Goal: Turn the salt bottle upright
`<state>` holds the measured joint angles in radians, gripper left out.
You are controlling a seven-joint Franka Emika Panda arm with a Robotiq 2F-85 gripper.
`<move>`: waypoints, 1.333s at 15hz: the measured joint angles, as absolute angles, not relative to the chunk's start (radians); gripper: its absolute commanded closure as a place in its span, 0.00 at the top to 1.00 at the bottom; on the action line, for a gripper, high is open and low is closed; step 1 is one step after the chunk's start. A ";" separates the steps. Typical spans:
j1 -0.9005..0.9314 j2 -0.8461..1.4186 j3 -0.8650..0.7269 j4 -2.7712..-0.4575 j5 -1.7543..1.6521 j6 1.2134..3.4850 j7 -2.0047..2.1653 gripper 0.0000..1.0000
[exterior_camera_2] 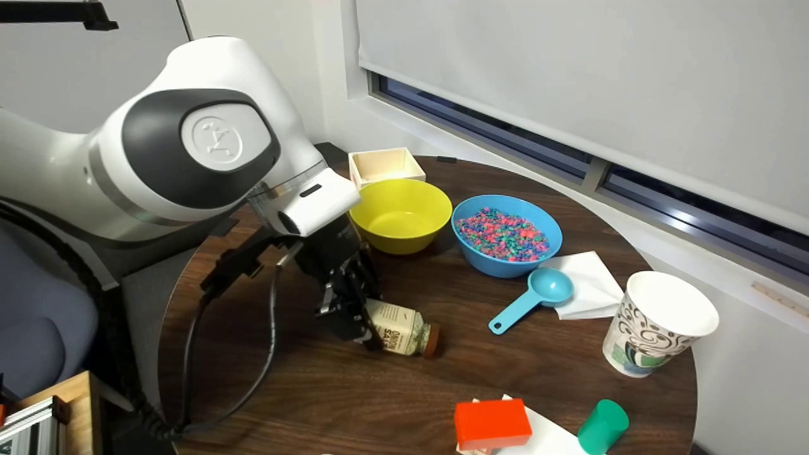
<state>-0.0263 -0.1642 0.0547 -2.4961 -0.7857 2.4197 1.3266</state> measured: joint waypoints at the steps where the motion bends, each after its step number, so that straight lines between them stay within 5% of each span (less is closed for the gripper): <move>1: -0.027 -0.164 0.055 -2.498 -0.786 2.422 1.327 0.23; 6: -0.029 -0.162 0.050 -2.509 -0.782 2.442 1.327 0.23; 7: -0.030 -0.162 0.047 -2.513 -0.778 2.454 1.327 0.50; 9: -0.033 -0.162 0.038 -2.516 -0.764 2.478 1.321 0.76; 13: -0.043 -0.162 0.024 -2.521 -0.708 2.503 1.276 0.99; 20: -0.055 -0.176 -0.009 -2.516 -0.502 2.510 1.063 1.00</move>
<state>-0.0548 -0.1761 -0.0090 -2.5159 -0.5017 2.5103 1.0633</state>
